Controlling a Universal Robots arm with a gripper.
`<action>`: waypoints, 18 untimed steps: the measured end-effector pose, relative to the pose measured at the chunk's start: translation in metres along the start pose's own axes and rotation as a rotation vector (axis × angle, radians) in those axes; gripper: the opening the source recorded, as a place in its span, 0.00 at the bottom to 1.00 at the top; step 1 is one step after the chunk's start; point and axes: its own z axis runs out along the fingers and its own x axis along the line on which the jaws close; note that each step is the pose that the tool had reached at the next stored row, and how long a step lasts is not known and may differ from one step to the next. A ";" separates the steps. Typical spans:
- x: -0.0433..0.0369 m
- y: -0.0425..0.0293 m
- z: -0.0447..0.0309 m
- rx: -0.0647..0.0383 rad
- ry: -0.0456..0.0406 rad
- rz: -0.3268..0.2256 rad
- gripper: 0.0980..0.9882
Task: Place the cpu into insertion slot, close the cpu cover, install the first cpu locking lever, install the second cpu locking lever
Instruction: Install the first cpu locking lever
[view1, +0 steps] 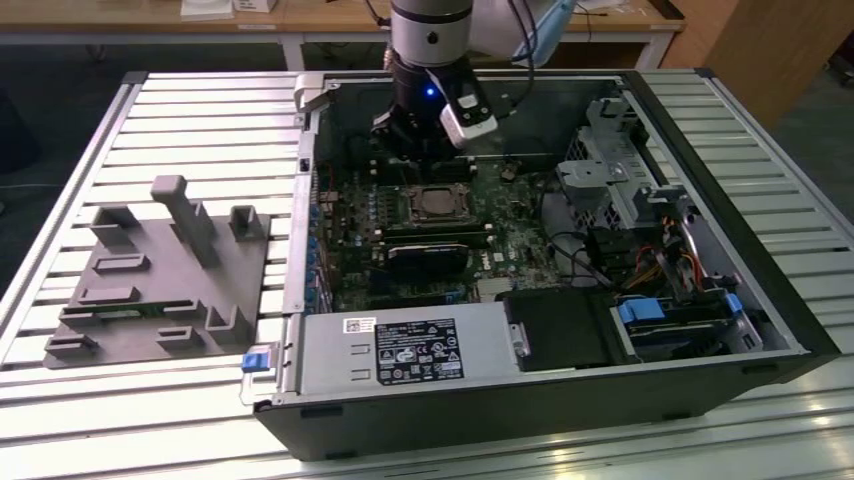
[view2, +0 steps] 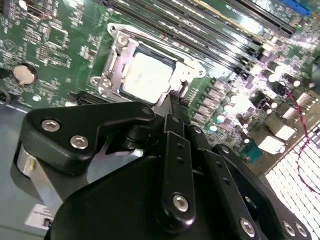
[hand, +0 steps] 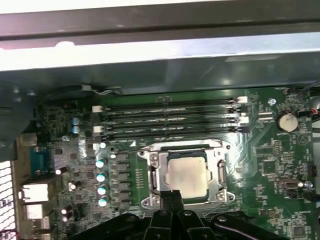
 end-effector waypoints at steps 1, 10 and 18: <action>0.0024 -0.0002 0.0000 0.000 -0.0008 0.000 0.01; 0.0267 -0.0023 -0.0005 -0.001 -0.0087 0.000 0.01; 0.0431 -0.0038 -0.0008 -0.006 -0.0127 0.000 0.01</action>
